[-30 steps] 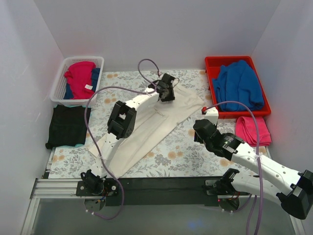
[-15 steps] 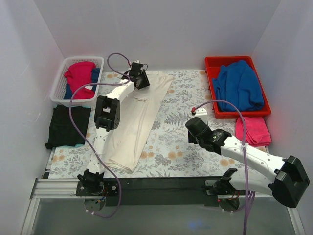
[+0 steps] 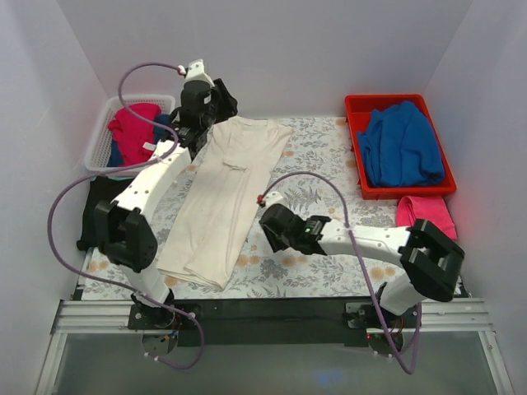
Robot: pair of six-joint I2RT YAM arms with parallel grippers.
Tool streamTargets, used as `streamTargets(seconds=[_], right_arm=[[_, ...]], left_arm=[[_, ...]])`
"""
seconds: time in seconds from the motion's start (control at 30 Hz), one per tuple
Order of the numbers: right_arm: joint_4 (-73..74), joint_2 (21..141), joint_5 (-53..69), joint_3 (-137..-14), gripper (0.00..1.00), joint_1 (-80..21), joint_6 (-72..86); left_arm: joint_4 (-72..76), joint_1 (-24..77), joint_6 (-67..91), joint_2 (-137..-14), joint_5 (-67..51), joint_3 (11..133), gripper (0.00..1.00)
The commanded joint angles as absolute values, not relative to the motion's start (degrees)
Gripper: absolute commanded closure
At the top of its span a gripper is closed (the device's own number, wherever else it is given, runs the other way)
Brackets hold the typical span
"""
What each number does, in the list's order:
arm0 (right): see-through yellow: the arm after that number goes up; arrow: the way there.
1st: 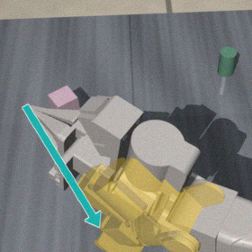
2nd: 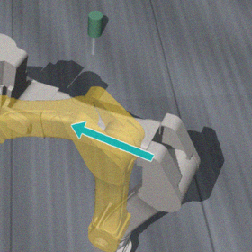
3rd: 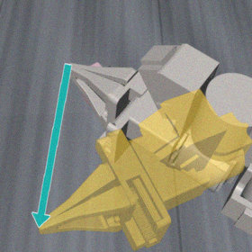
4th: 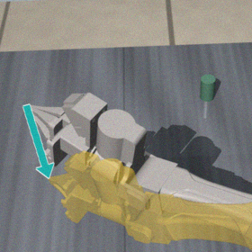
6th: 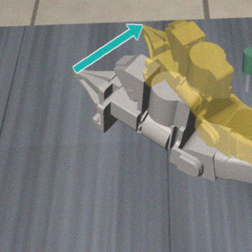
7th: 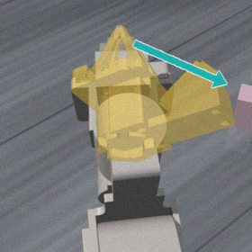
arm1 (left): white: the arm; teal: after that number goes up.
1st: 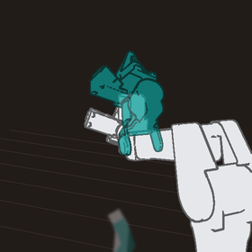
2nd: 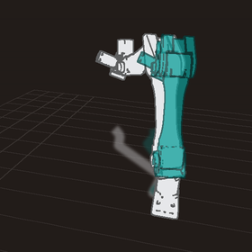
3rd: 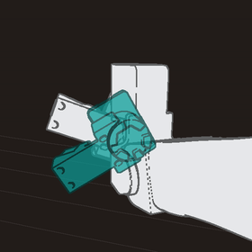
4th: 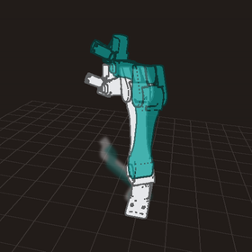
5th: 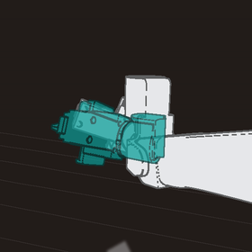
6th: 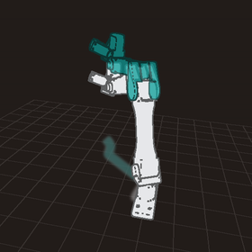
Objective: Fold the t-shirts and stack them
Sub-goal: Rotate the tshirt 90 degrees
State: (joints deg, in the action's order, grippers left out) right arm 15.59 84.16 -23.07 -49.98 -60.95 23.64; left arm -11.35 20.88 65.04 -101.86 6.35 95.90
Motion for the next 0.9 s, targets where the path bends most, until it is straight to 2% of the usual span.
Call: streamTargets(seconds=[0.0, 0.3, 0.57, 0.73, 0.87], right_arm=[[8.7, 91.8, -18.1, -58.7, 0.51, -66.9, 18.9], [5.5, 102.7, -10.1, -69.2, 0.51, -75.0, 14.0], [4.7, 109.8, -6.2, -73.9, 0.51, -77.3, 12.6], [4.7, 111.6, -4.6, -72.5, 0.52, -77.3, 12.8], [4.7, 110.0, -6.2, -65.1, 0.53, -77.3, 14.3]], left_arm=[[-15.5, 20.5, 65.9, -97.0, 15.7, 89.3, 0.57], [-21.8, 20.1, 71.6, -88.2, 20.1, 75.7, 0.57], [-25.2, 16.4, 75.9, -86.7, 20.2, 73.0, 0.57], [-25.6, 13.6, 76.6, -86.9, 17.7, 72.7, 0.57], [-25.4, 12.9, 77.0, -87.4, 16.5, 72.1, 0.56]])
